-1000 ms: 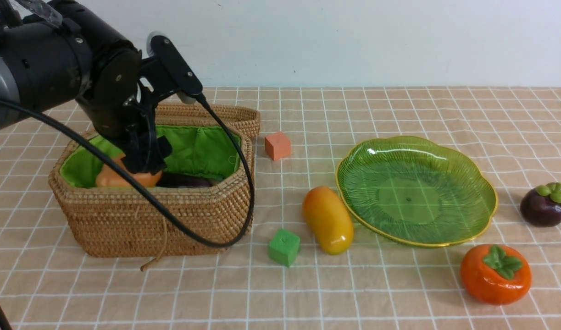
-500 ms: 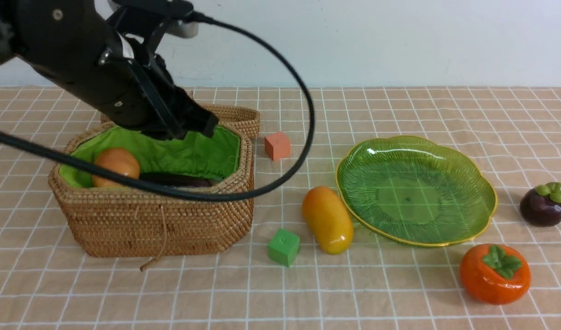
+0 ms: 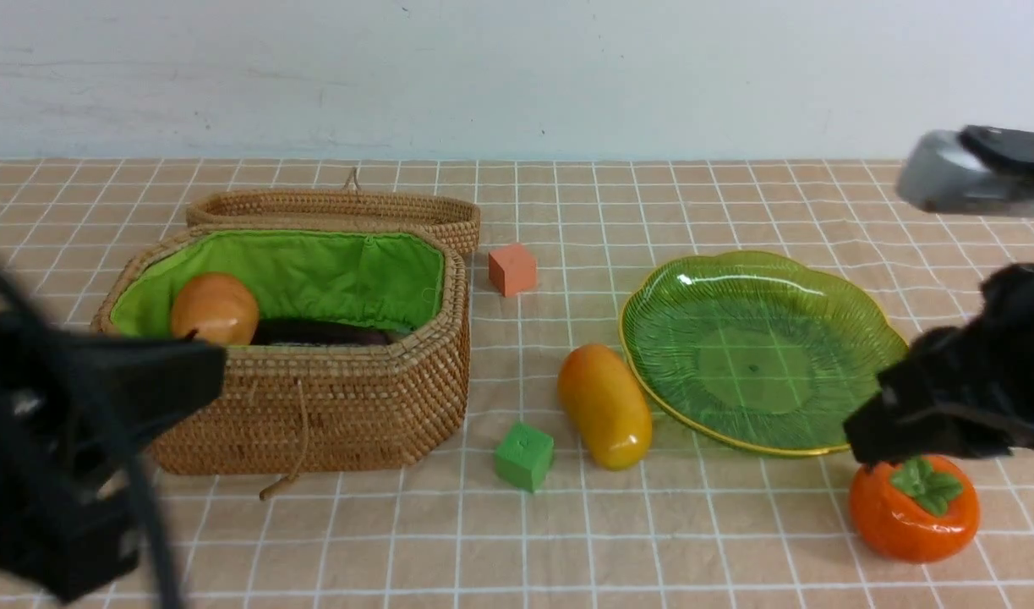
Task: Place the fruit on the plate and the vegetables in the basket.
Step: Use the right arm to grab a mango and put it into the right plate
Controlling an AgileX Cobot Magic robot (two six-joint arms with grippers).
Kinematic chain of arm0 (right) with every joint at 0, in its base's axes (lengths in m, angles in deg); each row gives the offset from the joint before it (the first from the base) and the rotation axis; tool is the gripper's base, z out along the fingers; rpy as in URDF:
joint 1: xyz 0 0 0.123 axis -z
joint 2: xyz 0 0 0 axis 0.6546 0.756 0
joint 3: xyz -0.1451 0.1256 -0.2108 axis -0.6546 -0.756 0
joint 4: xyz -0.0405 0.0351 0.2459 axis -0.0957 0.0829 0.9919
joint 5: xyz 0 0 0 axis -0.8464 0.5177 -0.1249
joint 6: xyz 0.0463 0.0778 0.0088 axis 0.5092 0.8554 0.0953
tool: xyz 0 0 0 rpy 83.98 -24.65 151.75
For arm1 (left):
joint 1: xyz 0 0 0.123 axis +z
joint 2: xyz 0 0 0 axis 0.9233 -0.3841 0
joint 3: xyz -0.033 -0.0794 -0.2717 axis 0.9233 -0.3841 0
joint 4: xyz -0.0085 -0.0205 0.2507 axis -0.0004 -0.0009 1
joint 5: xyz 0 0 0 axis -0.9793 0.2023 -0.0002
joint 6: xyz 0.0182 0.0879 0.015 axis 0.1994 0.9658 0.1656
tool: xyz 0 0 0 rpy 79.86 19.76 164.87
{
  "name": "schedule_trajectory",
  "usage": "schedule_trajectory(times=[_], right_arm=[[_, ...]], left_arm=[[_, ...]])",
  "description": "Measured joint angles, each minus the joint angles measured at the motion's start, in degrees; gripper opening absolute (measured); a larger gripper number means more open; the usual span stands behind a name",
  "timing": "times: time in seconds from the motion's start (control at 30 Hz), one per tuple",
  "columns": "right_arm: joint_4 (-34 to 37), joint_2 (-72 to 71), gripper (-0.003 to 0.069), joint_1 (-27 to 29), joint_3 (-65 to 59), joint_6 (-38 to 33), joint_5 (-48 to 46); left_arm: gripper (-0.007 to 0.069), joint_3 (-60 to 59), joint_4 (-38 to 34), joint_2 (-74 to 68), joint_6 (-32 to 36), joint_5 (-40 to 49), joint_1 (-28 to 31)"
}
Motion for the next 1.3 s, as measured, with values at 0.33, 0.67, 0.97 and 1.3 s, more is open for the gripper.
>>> schedule_trajectory(times=[0.33, 0.67, 0.97, 1.3], right_arm=[[-8.8, 24.5, 0.0180, -12.7, 15.0, 8.2, 1.2], [-19.6, 44.3, 0.0474, -14.4, 31.0, 12.8, 1.6], [-25.9, 48.8, 0.0563, -14.4, 31.1, 15.8, 7.2], [-27.2, 50.8, 0.0566, -14.4, 31.2, 16.3, 10.2]], left_arm=[[-0.0013, -11.8, -0.3, 19.0, -0.2, -4.0, 0.0], [-0.0013, -12.3, 0.8, 19.4, -0.1, -4.3, 0.0], [-0.0013, -12.3, 0.9, 19.4, -0.1, -3.8, 0.0], [-0.0013, -12.3, 0.9, 19.4, 0.0, -3.3, 0.0]])
